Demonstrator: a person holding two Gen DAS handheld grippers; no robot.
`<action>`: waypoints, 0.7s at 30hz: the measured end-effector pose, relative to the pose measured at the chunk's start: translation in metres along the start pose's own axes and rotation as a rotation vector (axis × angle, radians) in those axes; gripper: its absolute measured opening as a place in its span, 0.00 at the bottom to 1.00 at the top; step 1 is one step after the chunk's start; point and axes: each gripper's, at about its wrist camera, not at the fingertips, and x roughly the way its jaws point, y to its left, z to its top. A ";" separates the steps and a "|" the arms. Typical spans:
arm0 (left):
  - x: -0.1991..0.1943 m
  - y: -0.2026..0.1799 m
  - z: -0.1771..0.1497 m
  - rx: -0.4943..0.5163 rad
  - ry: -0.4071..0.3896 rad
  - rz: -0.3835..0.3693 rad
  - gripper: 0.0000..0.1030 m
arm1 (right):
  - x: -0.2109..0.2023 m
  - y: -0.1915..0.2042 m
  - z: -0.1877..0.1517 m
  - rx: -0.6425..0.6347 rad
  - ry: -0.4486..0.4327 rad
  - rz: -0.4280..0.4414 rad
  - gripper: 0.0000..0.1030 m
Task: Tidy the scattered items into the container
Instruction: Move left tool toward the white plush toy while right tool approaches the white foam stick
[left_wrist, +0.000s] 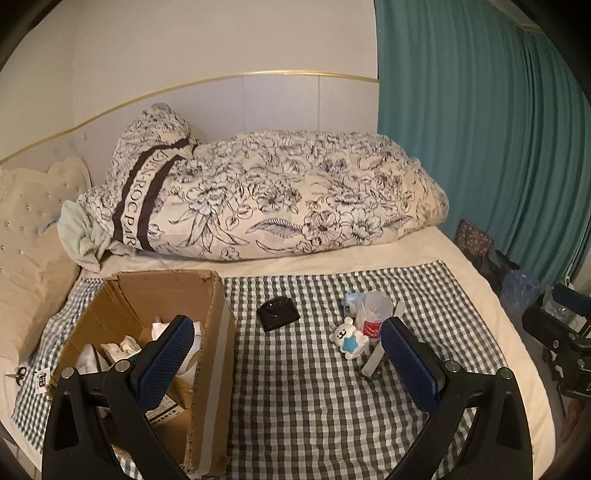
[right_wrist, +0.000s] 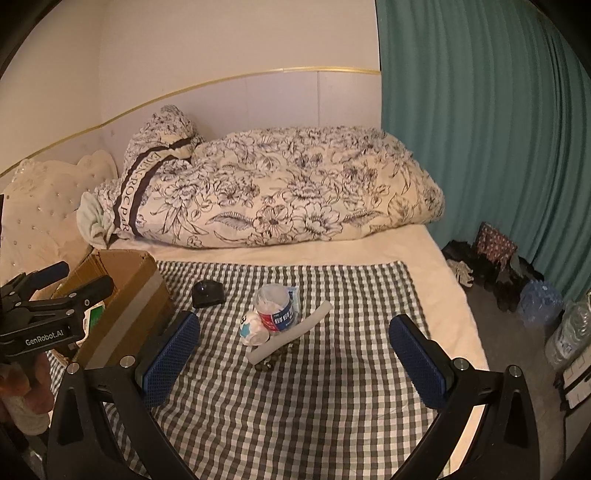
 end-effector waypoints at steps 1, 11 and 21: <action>0.004 -0.001 -0.001 0.000 0.006 -0.004 1.00 | 0.005 -0.001 -0.002 0.001 0.009 0.003 1.00; 0.053 -0.018 -0.014 0.014 0.087 -0.038 1.00 | 0.052 -0.016 -0.018 0.021 0.083 0.020 1.00; 0.114 -0.031 -0.033 0.013 0.183 -0.047 1.00 | 0.115 -0.039 -0.034 0.035 0.181 -0.009 0.85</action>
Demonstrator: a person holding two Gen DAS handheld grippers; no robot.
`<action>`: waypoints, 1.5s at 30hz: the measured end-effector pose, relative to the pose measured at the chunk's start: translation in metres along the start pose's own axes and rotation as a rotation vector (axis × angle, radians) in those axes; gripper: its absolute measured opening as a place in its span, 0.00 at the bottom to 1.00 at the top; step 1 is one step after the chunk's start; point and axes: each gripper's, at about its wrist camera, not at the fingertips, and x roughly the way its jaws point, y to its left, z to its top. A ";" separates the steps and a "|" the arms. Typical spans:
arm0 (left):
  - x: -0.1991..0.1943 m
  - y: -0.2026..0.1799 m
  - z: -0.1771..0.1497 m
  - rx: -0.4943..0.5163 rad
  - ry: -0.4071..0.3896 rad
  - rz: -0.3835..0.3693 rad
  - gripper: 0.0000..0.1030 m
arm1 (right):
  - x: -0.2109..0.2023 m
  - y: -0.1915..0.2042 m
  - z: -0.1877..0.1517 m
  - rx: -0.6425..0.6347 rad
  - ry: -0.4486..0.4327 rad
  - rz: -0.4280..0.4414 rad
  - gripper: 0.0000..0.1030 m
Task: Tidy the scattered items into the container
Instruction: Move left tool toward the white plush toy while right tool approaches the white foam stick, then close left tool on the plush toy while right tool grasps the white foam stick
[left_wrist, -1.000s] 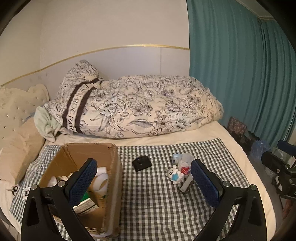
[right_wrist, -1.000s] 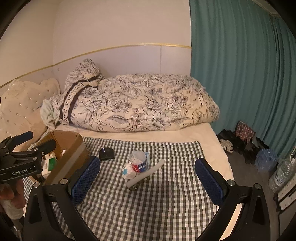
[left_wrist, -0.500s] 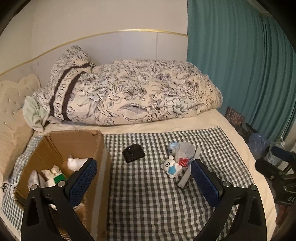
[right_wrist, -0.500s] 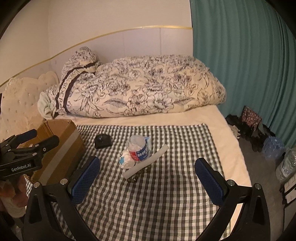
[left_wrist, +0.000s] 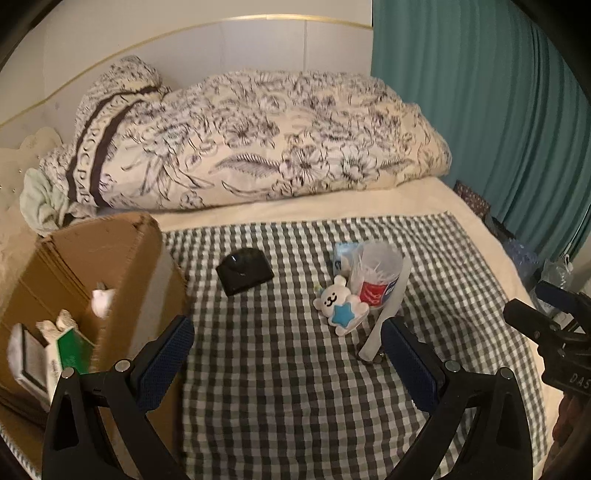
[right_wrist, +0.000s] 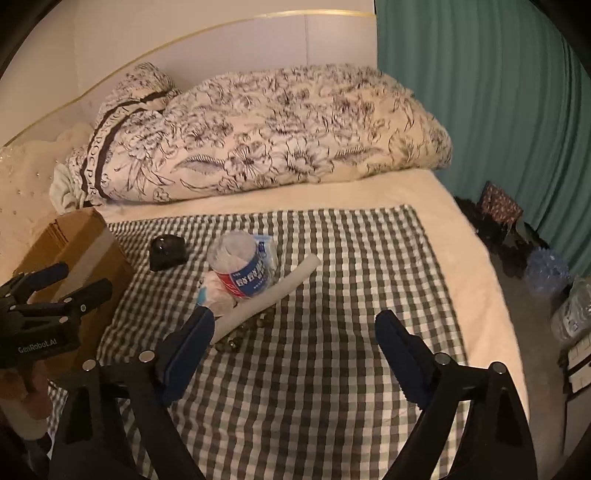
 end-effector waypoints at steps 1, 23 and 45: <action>0.007 -0.002 0.000 -0.001 0.009 0.001 1.00 | 0.007 -0.002 0.000 0.002 0.007 0.003 0.84; 0.113 -0.038 -0.006 0.016 0.112 -0.056 1.00 | 0.111 -0.022 0.009 0.027 0.101 0.031 0.72; 0.183 -0.031 -0.011 -0.053 0.176 -0.014 0.72 | 0.189 -0.007 0.019 0.001 0.207 0.046 0.60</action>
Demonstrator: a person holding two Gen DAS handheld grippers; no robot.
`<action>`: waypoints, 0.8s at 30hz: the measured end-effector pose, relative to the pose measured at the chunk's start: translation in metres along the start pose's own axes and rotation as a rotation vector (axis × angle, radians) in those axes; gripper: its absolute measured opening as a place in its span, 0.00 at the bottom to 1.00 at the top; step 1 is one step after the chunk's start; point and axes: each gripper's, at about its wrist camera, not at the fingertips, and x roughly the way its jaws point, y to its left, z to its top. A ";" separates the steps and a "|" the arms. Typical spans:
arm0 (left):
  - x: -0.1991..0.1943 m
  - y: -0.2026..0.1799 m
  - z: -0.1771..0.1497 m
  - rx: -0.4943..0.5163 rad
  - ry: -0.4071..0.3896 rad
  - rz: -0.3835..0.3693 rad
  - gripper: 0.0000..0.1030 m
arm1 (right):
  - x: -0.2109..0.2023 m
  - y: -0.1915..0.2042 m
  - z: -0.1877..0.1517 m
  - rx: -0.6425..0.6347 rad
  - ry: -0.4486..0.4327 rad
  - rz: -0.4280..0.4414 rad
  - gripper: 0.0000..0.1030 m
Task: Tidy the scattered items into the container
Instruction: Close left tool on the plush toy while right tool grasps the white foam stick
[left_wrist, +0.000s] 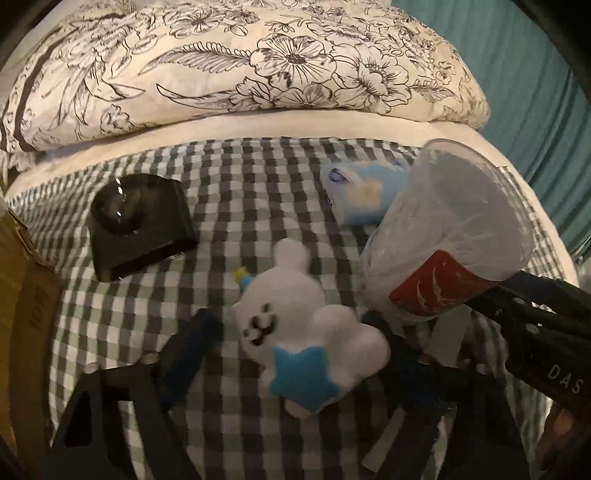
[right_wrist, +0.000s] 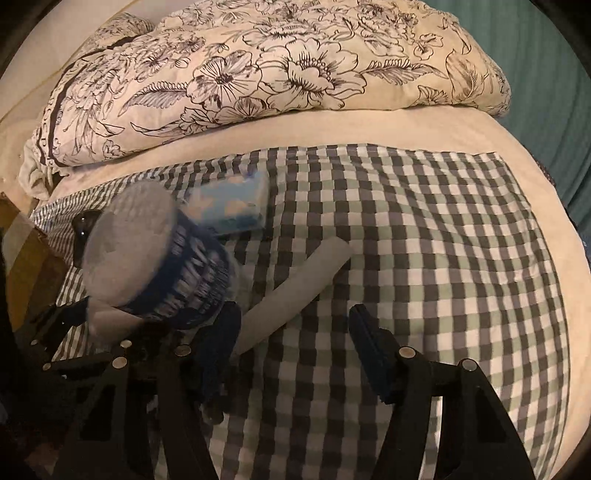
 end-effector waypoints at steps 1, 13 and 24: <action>0.000 0.001 0.001 -0.002 -0.001 -0.004 0.72 | 0.003 0.001 0.002 0.005 0.006 -0.001 0.61; -0.015 0.022 0.003 -0.029 -0.025 -0.020 0.72 | 0.014 0.024 0.004 -0.059 0.009 -0.025 0.30; -0.052 0.024 0.002 -0.012 -0.068 -0.006 0.72 | -0.022 0.036 -0.004 -0.049 -0.046 0.011 0.05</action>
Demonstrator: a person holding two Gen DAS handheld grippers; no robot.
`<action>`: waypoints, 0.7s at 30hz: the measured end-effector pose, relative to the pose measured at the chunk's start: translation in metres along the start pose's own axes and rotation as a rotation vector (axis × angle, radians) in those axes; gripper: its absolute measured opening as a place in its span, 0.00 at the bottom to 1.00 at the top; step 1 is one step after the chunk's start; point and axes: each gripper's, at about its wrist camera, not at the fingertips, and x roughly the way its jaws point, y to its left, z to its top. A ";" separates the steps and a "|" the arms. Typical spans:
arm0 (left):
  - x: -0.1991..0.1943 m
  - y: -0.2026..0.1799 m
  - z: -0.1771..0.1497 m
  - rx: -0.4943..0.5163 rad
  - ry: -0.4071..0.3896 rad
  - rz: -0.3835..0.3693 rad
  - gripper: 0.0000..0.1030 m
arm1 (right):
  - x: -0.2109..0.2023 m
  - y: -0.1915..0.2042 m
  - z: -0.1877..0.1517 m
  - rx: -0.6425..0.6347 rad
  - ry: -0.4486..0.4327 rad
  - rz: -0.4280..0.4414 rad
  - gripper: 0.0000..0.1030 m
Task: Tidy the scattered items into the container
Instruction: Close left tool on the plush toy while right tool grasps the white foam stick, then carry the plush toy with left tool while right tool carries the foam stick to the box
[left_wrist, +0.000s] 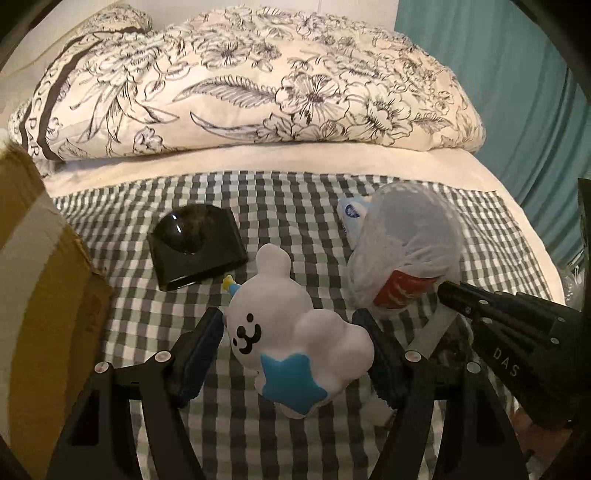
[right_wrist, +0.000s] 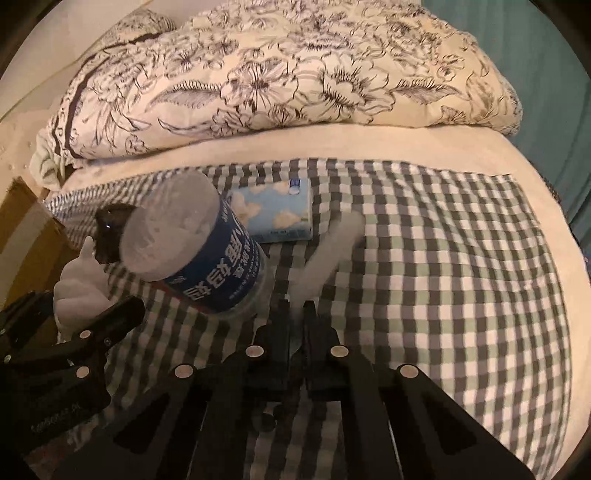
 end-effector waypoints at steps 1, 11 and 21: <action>-0.005 0.000 0.000 0.002 -0.005 -0.001 0.72 | -0.007 0.000 0.000 0.004 -0.008 0.002 0.05; -0.069 -0.004 0.002 0.014 -0.074 -0.007 0.72 | -0.084 0.000 -0.004 0.039 -0.106 0.018 0.05; -0.148 0.003 0.002 0.011 -0.170 -0.007 0.72 | -0.168 0.011 -0.019 0.044 -0.204 0.014 0.05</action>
